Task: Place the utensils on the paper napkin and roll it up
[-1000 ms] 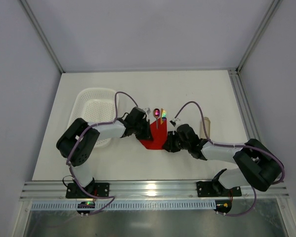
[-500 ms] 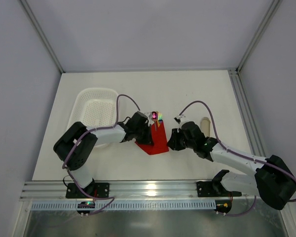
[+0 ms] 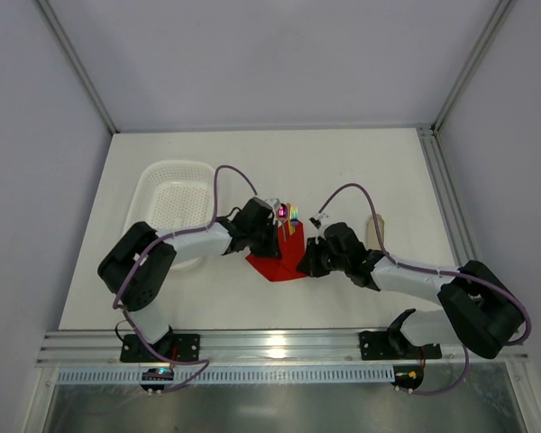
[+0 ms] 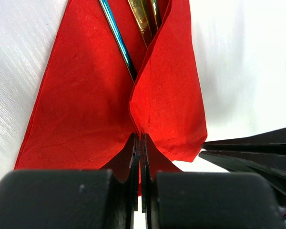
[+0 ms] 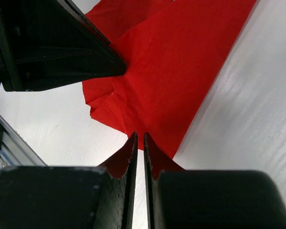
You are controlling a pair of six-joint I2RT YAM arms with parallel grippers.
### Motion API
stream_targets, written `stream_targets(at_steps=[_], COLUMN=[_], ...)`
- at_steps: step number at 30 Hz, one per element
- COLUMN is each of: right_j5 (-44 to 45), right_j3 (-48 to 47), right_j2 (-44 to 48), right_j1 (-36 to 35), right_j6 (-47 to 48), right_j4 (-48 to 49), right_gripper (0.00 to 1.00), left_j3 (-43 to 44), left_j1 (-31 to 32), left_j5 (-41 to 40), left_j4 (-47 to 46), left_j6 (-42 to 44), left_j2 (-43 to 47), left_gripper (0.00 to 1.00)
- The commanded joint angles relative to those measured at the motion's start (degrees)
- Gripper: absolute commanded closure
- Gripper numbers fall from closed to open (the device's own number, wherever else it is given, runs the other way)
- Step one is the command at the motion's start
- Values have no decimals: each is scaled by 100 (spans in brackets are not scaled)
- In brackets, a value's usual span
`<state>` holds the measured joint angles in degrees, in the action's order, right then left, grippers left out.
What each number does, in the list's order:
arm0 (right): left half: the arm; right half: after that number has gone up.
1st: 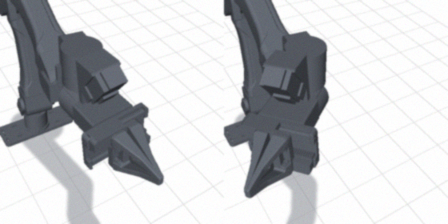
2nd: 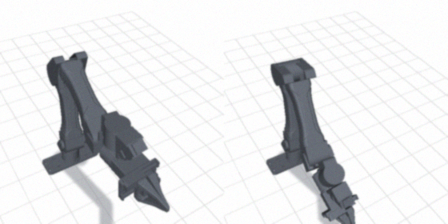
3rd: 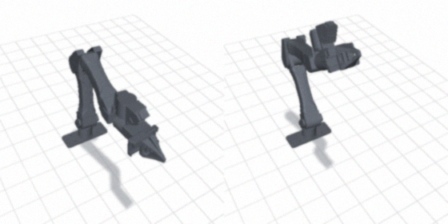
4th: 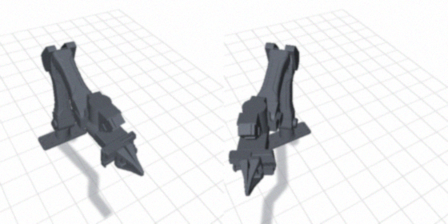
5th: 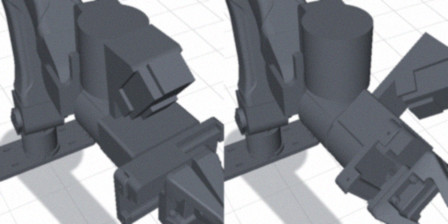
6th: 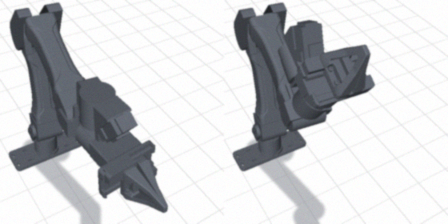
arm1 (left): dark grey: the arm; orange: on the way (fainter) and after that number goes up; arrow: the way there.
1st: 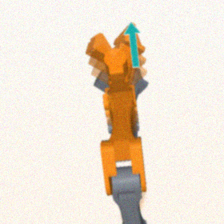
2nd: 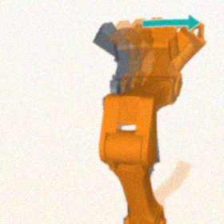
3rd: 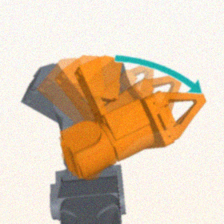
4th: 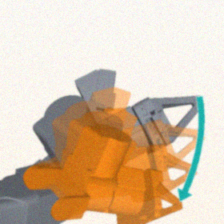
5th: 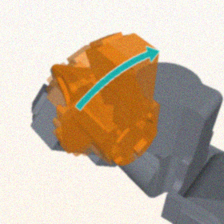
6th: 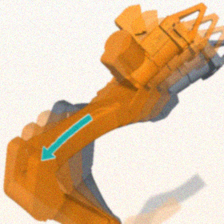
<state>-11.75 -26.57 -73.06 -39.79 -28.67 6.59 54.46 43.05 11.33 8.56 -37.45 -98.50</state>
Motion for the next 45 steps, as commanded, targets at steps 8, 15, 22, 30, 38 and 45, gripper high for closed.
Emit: stream_targets(at_steps=[8, 15, 22, 30, 38, 45], right_j5=[-416, -381, -135, 585, 1016, 1192], right_j3=[432, 424, 143, -726, -1692, -2387], right_j2=[-657, -631, 35, -155, -1298, -2309], right_j1=[-38, -38, -37, -38, -38, -38], right_j6=[-420, -429, -368, -271, -245, -78], right_j4=[1292, 1196, 493, 53, 466, 432], right_gripper=[94, 94, 94, 94, 96, 96], left_j3=[-31, -119, -339, -480, -831, -981], left_j1=[-24, -24, -24, -16, -16, -7], left_j5=[-175, -140, -131, 0, 167, 220], left_j4=[111, 50, -65, -258, -644, -829], left_j6=[115, 142, 98, -34, -368, -482], left_j2=[24, -55, 15, 50, 199, 182], left_gripper=[100, 100, 100, 100, 100, 100])
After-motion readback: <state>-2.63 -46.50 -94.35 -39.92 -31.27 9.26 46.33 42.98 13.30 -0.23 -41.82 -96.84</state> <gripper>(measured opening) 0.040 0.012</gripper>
